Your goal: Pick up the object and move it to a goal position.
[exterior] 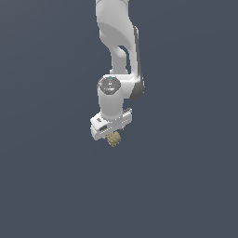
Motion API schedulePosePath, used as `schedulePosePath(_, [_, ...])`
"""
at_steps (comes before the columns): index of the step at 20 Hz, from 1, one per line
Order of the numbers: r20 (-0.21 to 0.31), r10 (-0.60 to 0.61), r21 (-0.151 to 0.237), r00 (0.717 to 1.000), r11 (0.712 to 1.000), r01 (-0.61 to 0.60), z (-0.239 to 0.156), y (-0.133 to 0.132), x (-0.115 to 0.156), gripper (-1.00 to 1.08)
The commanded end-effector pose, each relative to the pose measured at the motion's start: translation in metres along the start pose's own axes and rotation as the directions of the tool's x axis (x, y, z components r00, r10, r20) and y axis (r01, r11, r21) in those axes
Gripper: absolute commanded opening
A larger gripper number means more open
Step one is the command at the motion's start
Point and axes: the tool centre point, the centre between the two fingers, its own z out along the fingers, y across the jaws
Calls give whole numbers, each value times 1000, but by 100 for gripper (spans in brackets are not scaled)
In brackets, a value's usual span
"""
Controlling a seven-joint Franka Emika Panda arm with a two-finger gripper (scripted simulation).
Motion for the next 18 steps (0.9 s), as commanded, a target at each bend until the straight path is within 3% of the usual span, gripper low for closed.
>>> schedulePosePath(1, [-2, -14, 0, 1000, 1000, 14, 2, 0, 0, 100])
schedulePosePath(8, [-1, -13, 0, 1000, 1000, 13, 7, 0, -1, 100])
schedulePosePath(18, [-2, -17, 0, 1000, 1000, 17, 49, -1, -1, 100])
